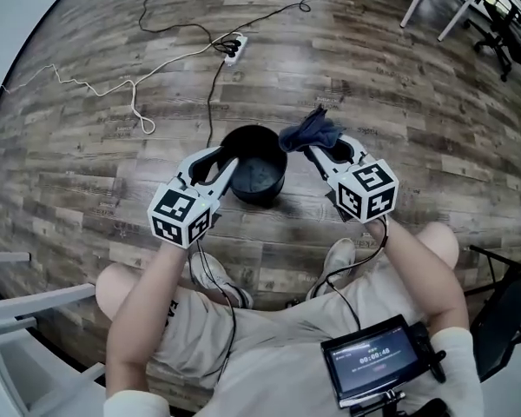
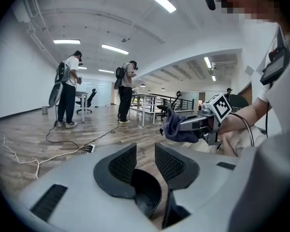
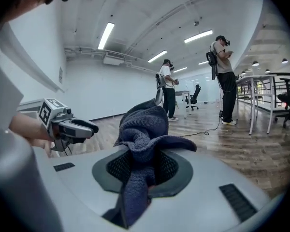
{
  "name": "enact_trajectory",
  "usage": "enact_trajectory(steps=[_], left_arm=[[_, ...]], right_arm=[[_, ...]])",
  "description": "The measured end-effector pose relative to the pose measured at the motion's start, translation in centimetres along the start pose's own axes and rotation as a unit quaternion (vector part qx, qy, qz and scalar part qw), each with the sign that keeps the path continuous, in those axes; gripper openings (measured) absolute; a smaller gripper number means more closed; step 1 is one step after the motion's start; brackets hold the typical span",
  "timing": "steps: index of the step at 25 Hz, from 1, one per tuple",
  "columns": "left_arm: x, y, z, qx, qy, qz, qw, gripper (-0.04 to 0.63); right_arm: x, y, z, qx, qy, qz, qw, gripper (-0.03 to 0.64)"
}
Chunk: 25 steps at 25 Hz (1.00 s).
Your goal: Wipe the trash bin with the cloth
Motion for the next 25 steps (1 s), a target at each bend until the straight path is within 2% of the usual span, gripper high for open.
enact_trajectory(steps=[4, 8, 12, 16, 25], left_arm=[[-2.6, 1.4, 0.6, 0.004, -0.020, 0.015, 0.9997, 0.129], [-4.1, 2.7, 0.2, -0.009, -0.023, 0.040, 0.9989, 0.129], [-4.7, 3.3, -0.1, -0.017, -0.037, 0.048, 0.9980, 0.129], [-5.3, 3.5, -0.2, -0.020, -0.052, 0.052, 0.9971, 0.129], [-6.7, 3.5, -0.1, -0.017, -0.043, 0.071, 0.9965, 0.129]], right_arm=[[-2.9, 1.7, 0.3, 0.009, 0.013, 0.031, 0.999, 0.083], [-3.0, 2.6, 1.4, 0.037, 0.046, 0.038, 0.998, 0.083], [-2.2, 3.0, 2.3, 0.054, 0.038, 0.033, 0.997, 0.083], [-2.9, 3.3, 2.1, 0.056, 0.032, 0.051, 0.997, 0.081], [-3.9, 4.3, 2.0, 0.071, 0.104, 0.068, 0.990, 0.080]])
Point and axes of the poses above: the fingertips, and each gripper's own axes: y forward along the fingers, z to its left, x out of its top, the point moved 6 cm from there along -y, backward along the fingers, and after that the axes turned 13 degrees about -y, right-handed, at the moved point
